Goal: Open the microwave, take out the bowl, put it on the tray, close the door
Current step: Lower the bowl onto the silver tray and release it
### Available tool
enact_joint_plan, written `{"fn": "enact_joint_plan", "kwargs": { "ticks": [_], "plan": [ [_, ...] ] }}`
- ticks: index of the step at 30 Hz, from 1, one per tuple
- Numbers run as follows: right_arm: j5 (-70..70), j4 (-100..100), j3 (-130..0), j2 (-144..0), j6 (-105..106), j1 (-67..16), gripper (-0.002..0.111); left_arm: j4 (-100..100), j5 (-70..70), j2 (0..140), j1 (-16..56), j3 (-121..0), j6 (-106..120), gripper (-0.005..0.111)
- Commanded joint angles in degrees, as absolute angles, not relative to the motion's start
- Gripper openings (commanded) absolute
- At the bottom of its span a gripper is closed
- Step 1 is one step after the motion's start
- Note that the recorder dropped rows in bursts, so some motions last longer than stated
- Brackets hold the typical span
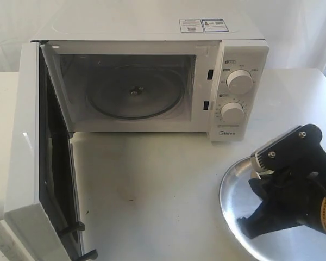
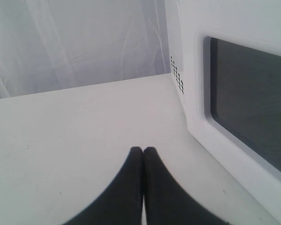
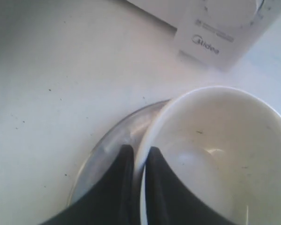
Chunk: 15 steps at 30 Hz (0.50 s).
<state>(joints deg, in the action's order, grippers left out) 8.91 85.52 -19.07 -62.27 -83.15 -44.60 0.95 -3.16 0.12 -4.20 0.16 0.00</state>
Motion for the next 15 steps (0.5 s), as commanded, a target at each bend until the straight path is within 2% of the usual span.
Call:
{"fn": "enact_joint_plan", "kwargs": {
  "ticks": [1,15],
  "plan": [
    [13.31,84.04,-17.71,-64.89,-84.35,-44.58,0.000,0.50,-3.38,0.00,-3.96,0.00,0.00,0.000],
    [17.70,84.42,-17.16,-70.56,-86.95,-44.58,0.000,0.50,-3.38,0.00,-3.96,0.00,0.00,0.000]
  ]
}}
